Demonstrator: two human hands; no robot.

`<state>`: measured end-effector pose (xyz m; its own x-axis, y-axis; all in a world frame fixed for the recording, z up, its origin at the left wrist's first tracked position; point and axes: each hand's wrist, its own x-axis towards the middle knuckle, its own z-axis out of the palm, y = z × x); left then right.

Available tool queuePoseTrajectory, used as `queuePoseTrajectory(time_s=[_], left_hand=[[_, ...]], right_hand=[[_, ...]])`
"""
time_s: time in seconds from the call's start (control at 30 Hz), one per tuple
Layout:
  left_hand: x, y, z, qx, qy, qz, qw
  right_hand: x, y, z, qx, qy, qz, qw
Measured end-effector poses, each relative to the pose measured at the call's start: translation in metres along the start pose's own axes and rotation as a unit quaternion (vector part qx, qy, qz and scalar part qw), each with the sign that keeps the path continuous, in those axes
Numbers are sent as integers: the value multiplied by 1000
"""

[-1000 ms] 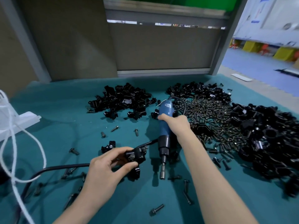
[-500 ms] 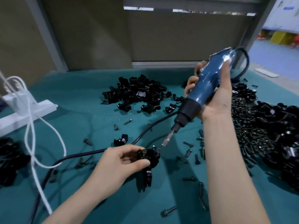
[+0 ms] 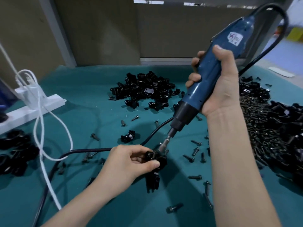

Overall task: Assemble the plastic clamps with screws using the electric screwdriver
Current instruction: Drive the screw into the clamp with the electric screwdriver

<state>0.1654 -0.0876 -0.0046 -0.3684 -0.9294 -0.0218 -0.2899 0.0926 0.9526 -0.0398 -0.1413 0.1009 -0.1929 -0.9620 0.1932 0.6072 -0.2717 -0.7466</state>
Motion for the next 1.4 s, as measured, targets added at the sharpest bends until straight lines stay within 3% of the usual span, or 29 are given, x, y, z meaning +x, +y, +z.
queuePoseTrajectory(time_s=[0.33, 0.67, 1.4], left_hand=[[0, 0, 1, 0, -19, -8, 1000], [-4, 6, 0, 4, -85, -27, 996], [0, -4, -2, -32, -118, -24, 992]], right_hand=[[1, 10, 5, -25, -14, 19, 999], [0, 10, 2, -11, -71, 44, 996], [4, 20, -1, 24, -109, 65, 992]])
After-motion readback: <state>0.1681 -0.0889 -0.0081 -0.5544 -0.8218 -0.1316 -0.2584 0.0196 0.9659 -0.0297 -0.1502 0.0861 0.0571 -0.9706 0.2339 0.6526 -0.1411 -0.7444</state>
